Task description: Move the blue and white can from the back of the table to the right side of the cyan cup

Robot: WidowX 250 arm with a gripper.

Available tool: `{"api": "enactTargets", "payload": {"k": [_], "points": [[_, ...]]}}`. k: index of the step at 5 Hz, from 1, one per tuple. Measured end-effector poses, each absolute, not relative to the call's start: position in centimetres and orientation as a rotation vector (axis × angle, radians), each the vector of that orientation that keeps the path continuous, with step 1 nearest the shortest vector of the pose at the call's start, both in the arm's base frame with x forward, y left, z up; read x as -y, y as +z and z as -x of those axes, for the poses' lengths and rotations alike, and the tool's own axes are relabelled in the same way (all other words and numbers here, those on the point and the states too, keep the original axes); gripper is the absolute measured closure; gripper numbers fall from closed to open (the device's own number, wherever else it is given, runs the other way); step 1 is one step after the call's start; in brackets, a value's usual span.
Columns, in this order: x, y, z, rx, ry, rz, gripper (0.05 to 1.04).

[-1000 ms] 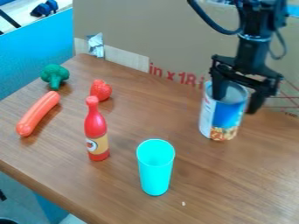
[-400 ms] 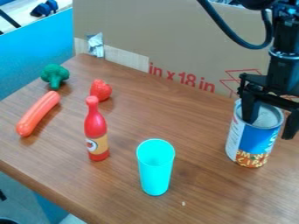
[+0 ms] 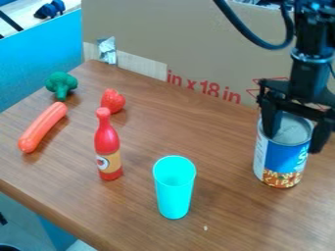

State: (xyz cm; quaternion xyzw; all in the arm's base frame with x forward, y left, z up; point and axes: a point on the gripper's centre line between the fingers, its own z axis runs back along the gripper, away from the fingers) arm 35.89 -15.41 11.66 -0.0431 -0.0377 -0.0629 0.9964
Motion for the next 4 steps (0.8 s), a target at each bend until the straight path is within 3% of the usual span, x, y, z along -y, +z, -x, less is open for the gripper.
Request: {"api": "enactTargets", "payload": {"k": [1, 2, 4], "points": [[12.3, 15.6, -35.4, 0.164, -0.058, 0.096, 0.082], [9.5, 17.6, -34.3, 0.193, 0.001, 0.085, 0.083], [5.7, 18.5, -30.8, 0.015, -0.093, -0.047, 0.083]]}}
